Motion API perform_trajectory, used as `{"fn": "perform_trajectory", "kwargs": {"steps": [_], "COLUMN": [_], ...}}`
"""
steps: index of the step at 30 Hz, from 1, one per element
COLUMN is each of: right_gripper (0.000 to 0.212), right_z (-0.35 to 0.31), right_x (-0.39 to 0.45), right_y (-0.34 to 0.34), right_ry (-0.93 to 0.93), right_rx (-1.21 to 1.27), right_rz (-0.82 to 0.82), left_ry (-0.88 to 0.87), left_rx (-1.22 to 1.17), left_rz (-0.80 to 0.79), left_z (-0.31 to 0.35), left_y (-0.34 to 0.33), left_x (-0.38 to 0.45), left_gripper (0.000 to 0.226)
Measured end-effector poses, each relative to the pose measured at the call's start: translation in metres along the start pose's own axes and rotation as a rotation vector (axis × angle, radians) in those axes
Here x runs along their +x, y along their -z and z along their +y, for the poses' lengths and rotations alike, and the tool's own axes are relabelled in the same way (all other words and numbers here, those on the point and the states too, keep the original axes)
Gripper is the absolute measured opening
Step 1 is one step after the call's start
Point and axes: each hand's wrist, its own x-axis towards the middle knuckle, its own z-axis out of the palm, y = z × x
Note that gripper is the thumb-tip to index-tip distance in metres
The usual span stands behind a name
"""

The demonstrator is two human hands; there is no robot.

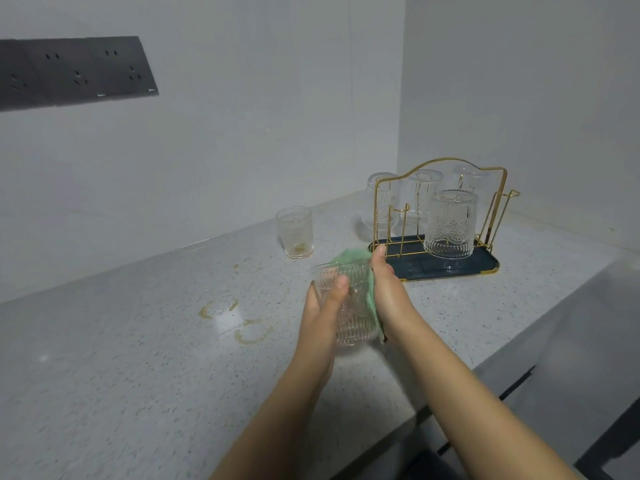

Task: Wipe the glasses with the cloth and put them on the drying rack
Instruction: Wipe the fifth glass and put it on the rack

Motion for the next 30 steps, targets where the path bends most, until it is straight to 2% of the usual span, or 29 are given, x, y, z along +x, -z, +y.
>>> {"fn": "perform_trajectory", "kwargs": {"steps": [1,4,5,7,9,11,14,15,17,18,19,22,25,28,30], "right_gripper": [0.075,0.084,0.082,0.077,0.080,0.085,0.109,0.109,0.083,0.078,0.077,0.082,0.091,0.086,0.101], "right_z": [0.002,0.018,0.025,0.033,0.032,0.027,0.019,0.021,0.022,0.024,0.027,0.031,0.035,0.024,0.014], "right_x": [-0.002,-0.014,-0.017,-0.023,-0.023,-0.018,-0.011,-0.009,-0.015,-0.018,-0.021,-0.028,-0.027,-0.019,-0.013], "right_y": [-0.002,-0.013,-0.015,-0.018,-0.019,-0.017,-0.012,-0.011,-0.012,-0.012,-0.013,-0.019,-0.027,-0.029,-0.024], "right_ry": [0.014,0.077,0.099,0.160,0.193,0.146,-0.037,-0.058,-0.044,-0.026,0.009,0.130,0.239,0.146,-0.062], "right_rx": [0.003,-0.069,-0.092,-0.141,-0.185,-0.075,0.163,0.191,0.193,0.166,0.136,-0.030,-0.172,-0.118,0.082], "right_rz": [-0.004,-0.052,-0.063,-0.087,-0.123,-0.107,0.008,0.015,0.020,0.009,-0.013,-0.033,-0.010,-0.025,-0.010], "left_ry": [-0.013,-0.046,-0.060,-0.058,-0.058,-0.063,-0.071,-0.076,-0.070,-0.064,-0.071,-0.089,-0.007,-0.022,-0.050], "left_rx": [0.025,0.141,0.185,0.197,0.154,0.111,0.063,0.071,0.099,0.110,0.123,0.148,0.042,0.022,0.018], "left_rz": [0.007,0.099,0.119,0.122,0.098,0.054,-0.022,-0.033,-0.003,0.017,0.036,0.097,0.072,0.065,0.016], "left_z": [0.002,0.005,0.006,0.005,0.003,0.005,0.004,0.003,0.007,0.007,0.007,0.008,0.007,0.005,0.006], "left_y": [0.000,0.001,0.002,0.004,0.004,0.004,0.003,0.004,0.002,0.003,0.005,0.009,0.009,0.011,0.010], "left_x": [0.000,0.006,0.006,0.006,0.004,0.001,0.001,0.003,0.004,0.005,0.007,0.006,0.003,0.003,0.002], "left_gripper": [0.092,0.047,0.049,0.066,0.073,0.062,0.047,0.048,0.068,0.079,0.081,0.058,0.058,0.075,0.064]}}
